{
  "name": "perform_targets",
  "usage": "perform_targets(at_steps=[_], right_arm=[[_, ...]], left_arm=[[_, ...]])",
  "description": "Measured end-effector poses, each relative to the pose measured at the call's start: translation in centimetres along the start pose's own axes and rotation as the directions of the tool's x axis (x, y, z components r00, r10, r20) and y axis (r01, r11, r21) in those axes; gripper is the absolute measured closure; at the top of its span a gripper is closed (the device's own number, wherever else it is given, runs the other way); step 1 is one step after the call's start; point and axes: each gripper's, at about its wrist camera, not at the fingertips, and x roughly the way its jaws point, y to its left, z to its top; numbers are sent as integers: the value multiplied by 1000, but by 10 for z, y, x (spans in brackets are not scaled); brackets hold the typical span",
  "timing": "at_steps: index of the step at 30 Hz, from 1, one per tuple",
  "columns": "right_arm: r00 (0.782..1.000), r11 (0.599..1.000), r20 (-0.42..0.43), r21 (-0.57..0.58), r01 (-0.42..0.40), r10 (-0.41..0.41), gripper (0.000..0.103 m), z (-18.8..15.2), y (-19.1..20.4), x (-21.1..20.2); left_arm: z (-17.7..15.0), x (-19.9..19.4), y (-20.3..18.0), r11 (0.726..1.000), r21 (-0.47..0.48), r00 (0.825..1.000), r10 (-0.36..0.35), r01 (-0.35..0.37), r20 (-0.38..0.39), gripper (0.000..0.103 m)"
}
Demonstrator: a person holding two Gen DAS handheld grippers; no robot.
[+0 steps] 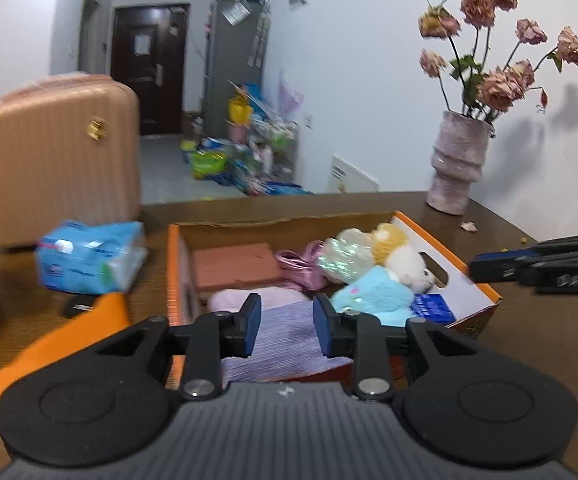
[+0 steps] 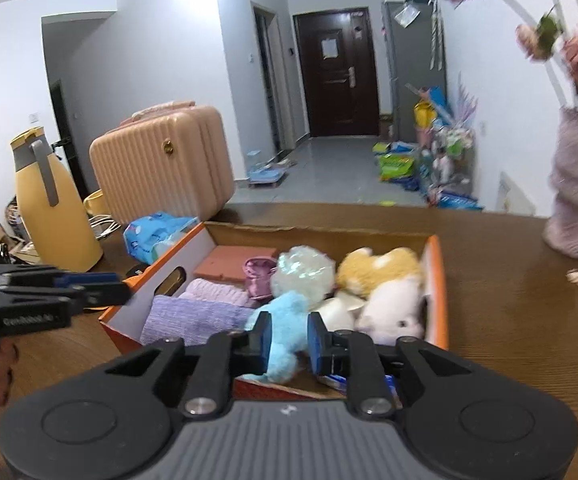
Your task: Organize soft objects
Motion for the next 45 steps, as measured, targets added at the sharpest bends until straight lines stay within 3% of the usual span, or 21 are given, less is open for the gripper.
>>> perform_targets(at_steps=[3, 5, 6, 7, 8, 10, 12, 18, 28, 36, 40, 45], right_arm=[[998, 998, 27, -21, 60, -59, 68, -5, 2, -25], [992, 993, 55, -42, 113, -110, 55, -11, 5, -37], [989, 990, 79, -44, 131, -128, 50, -15, 6, -43], [984, 989, 109, -40, 146, -141, 34, -20, 5, -49], [974, 985, 159, -33, 167, -159, 12, -26, 6, -56], [939, 975, 274, -14, 223, -210, 0, -38, 10, -65], [906, 962, 337, 3, 272, -257, 0, -50, 15, -70], [896, 965, 371, 5, 261, -245, 0, -67, 27, -77], [875, 965, 415, 30, 259, -248, 0, -87, 39, -103], [846, 958, 465, 11, 288, -260, 0, -136, 69, -151], [854, 962, 465, -19, 271, -232, 0, -173, 93, -183], [880, 966, 431, -63, 251, -201, 0, -230, 124, -223]], left_arm=[[-8, -27, -4, 993, 26, 991, 116, -117, 64, 45], [-14, -42, -6, 988, 40, 984, 145, -150, 102, 37], [-17, -49, -6, 988, 26, 983, 146, -150, 115, 25], [-21, -56, -5, 988, 2, 978, 154, -156, 138, 13], [-26, -62, -5, 985, -22, 970, 170, -169, 174, 9], [-36, -73, -8, 978, -47, 946, 207, -202, 250, 3], [-43, -80, -11, 976, -50, 932, 216, -211, 292, 3], [-56, -97, -15, 977, -69, 916, 215, -204, 338, 3], [-68, -124, -21, 978, -70, 906, 209, -197, 369, 3], [-118, -182, -41, 978, -81, 907, 206, -190, 366, 2], [-160, -228, -53, 979, -69, 904, 203, -192, 376, 0], [-215, -282, -58, 972, -90, 894, 236, -218, 381, 0]])
